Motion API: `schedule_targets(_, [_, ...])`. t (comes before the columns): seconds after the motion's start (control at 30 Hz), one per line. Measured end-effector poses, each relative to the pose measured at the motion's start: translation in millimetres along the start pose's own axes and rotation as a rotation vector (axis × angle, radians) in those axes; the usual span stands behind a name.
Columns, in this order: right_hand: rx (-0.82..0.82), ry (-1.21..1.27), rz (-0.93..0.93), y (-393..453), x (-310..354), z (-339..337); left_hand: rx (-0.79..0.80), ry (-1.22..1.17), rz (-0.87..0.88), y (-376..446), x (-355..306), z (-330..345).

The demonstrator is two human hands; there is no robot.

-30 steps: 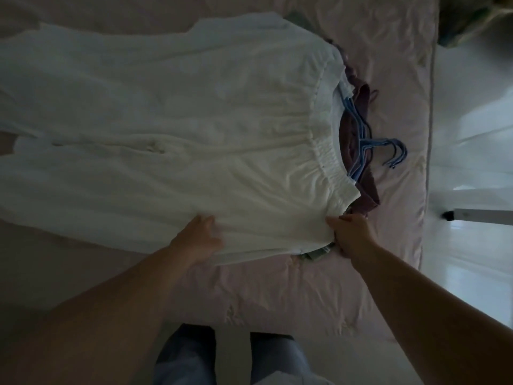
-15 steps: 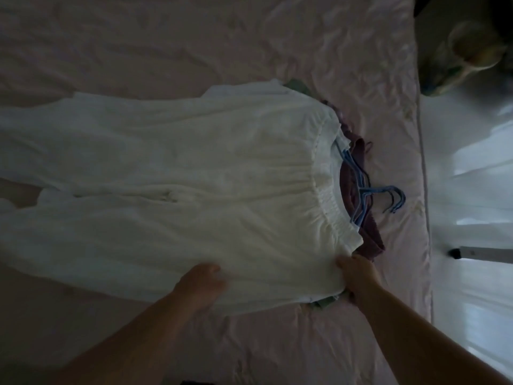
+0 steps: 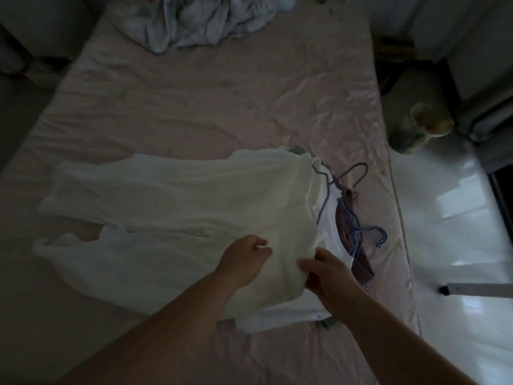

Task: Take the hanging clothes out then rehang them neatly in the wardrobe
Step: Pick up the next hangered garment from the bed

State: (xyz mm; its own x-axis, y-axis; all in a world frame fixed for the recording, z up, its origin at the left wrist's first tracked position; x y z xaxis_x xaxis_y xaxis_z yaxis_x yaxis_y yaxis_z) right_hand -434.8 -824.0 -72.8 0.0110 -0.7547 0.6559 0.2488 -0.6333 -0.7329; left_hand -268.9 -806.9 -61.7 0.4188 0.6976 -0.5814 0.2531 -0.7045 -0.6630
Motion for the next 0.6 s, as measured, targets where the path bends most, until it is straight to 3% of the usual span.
schedule_targets(0.17, [0.071,-0.227,-0.144,-61,34,68,0.060,-0.284,0.145,-49,-54,-60])
schedule_targets(0.27, [0.097,-0.424,-0.247,-103,43,115,0.074,-0.200,0.226,-81,-67,-88])
schedule_targets(0.4, [0.092,-0.680,-0.401,-148,61,169,-0.086,-0.129,0.311,-120,-64,-142])
schedule_targets(0.6, [0.169,-0.794,-0.600,-210,93,238,-0.218,-0.085,0.400,-191,-54,-237])
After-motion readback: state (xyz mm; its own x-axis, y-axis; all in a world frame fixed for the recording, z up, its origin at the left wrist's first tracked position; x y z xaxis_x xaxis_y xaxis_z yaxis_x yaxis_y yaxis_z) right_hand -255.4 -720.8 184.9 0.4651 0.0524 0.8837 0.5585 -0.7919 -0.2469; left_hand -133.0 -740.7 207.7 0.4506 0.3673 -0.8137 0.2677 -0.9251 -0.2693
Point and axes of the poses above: each hand's wrist, its own y-axis towards the middle knuckle, its own z-axis out of the palm, x = y × z, the point moved 7 cm from there along y, towards the middle knuckle, and after that the axes turned 2 degrees about -z, right-handed, at the moved point
